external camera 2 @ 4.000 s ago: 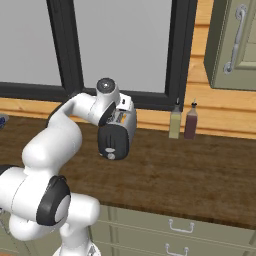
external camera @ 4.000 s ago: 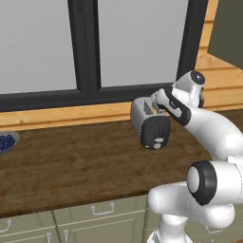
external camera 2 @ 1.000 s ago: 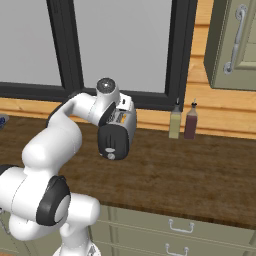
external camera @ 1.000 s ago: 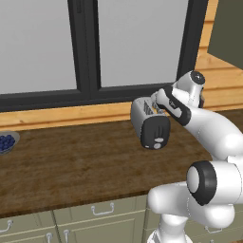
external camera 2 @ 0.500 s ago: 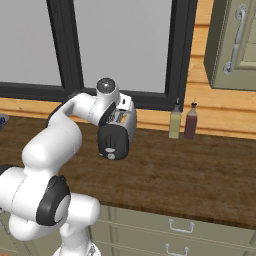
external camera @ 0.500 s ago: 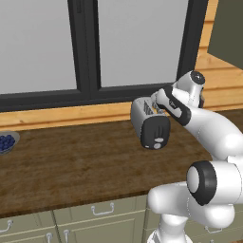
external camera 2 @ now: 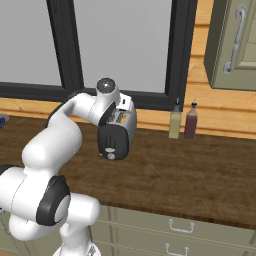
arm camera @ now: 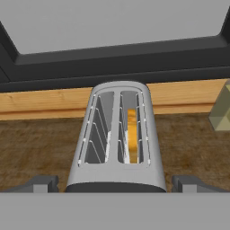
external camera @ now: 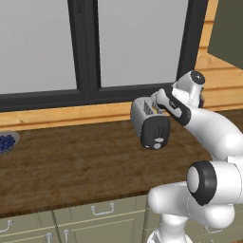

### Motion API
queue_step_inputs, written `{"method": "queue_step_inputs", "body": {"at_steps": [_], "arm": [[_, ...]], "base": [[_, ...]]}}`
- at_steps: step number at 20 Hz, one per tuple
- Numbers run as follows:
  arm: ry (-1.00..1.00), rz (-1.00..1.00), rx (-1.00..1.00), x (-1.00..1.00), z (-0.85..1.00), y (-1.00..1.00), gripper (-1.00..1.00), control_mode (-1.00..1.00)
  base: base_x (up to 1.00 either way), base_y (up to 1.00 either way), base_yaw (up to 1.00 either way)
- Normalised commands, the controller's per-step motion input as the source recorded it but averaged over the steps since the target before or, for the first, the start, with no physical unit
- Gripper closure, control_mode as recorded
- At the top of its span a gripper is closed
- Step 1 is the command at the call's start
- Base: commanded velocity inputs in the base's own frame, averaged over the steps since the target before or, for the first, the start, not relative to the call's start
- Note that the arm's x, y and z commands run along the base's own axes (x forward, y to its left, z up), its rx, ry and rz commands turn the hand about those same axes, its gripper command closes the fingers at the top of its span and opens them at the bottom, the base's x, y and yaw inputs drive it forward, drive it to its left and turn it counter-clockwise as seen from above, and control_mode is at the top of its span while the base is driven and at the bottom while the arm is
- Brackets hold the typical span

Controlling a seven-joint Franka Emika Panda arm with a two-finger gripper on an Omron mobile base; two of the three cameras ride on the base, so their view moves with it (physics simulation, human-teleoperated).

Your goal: Start the toaster. Once the lever pops up, take the bread to the plate on the dining counter.

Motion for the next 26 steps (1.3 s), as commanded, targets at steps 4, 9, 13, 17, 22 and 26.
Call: {"method": "queue_step_inputs", "body": {"at_steps": [4, 9, 13, 17, 22, 26], "arm": [[0.0, 0.0, 0.0, 0.0, 0.0, 0.0, -1.0, -1.0], [0.0, 0.0, 0.0, 0.0, 0.0, 0.0, -1.0, -1.0], [0.0, 0.0, 0.0, 0.0, 0.0, 0.0, -1.0, -1.0], [0.0, 0.0, 0.0, 0.0, 0.0, 0.0, -1.0, -1.0], [0.0, 0.0, 0.0, 0.0, 0.0, 0.0, -1.0, -1.0], [0.0, 0.0, 0.0, 0.0, 0.0, 0.0, -1.0, -1.0]], "base": [[0.0, 0.0, 0.0], [0.0, 0.0, 0.0], [0.0, 0.0, 0.0], [0.0, 0.0, 0.0], [0.0, 0.0, 0.0], [0.0, 0.0, 0.0]]}}
